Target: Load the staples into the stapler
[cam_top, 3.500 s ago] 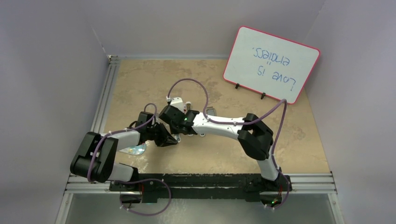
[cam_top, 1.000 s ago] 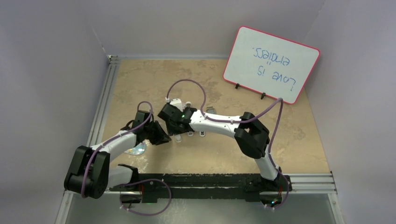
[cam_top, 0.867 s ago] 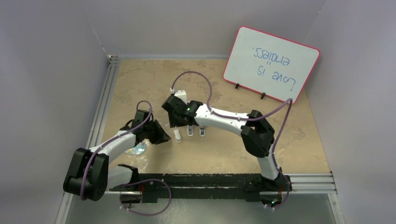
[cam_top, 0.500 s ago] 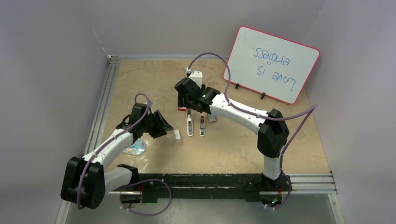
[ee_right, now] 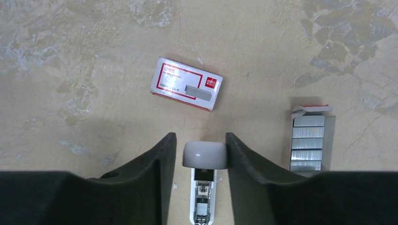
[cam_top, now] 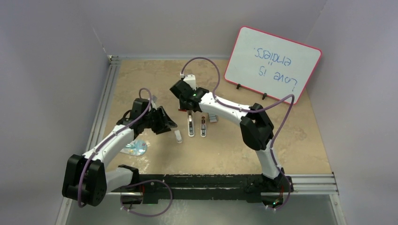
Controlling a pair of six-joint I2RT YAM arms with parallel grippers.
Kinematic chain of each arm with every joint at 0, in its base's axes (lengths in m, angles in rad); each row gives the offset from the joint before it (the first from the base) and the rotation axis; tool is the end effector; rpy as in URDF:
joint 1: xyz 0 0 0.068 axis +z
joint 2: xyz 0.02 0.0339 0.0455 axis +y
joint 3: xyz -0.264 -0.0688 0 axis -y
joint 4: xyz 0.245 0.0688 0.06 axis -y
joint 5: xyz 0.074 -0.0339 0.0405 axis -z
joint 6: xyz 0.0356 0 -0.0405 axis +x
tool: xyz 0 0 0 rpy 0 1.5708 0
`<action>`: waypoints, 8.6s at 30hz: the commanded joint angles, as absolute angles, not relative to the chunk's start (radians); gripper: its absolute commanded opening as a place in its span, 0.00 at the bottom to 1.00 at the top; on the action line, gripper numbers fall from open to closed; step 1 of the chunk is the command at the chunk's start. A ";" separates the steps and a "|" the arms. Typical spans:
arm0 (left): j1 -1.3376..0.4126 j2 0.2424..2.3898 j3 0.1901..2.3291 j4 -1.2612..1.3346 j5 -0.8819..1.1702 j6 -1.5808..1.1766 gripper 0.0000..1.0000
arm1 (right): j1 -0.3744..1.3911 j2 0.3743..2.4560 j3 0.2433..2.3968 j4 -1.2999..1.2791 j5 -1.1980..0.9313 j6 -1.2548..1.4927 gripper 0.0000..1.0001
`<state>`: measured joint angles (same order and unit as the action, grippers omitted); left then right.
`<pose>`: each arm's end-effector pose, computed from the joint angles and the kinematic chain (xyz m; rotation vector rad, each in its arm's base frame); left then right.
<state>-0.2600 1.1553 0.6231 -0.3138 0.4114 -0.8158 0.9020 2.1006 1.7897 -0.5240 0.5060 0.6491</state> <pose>0.2144 -0.0718 0.2026 -0.5072 2.5158 -0.9554 0.3084 0.3624 0.2455 -0.0619 2.2829 0.1938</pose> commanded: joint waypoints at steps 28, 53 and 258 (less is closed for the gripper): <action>-0.276 1.726 0.785 0.083 0.606 -0.865 0.24 | 0.875 2.018 1.733 -0.352 0.499 0.641 0.24; -0.320 1.904 0.826 -0.048 0.477 -0.846 0.13 | 0.914 1.986 1.641 -0.420 0.439 0.686 0.21; -0.648 1.889 0.922 -0.075 0.402 -0.923 0.02 | 0.964 1.719 1.047 -0.367 0.359 0.943 0.23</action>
<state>-0.6418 1.8408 0.9195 -0.0338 0.4686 -0.9501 0.9184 1.7035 1.0863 -0.3042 0.4847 0.8551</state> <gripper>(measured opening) 0.023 0.299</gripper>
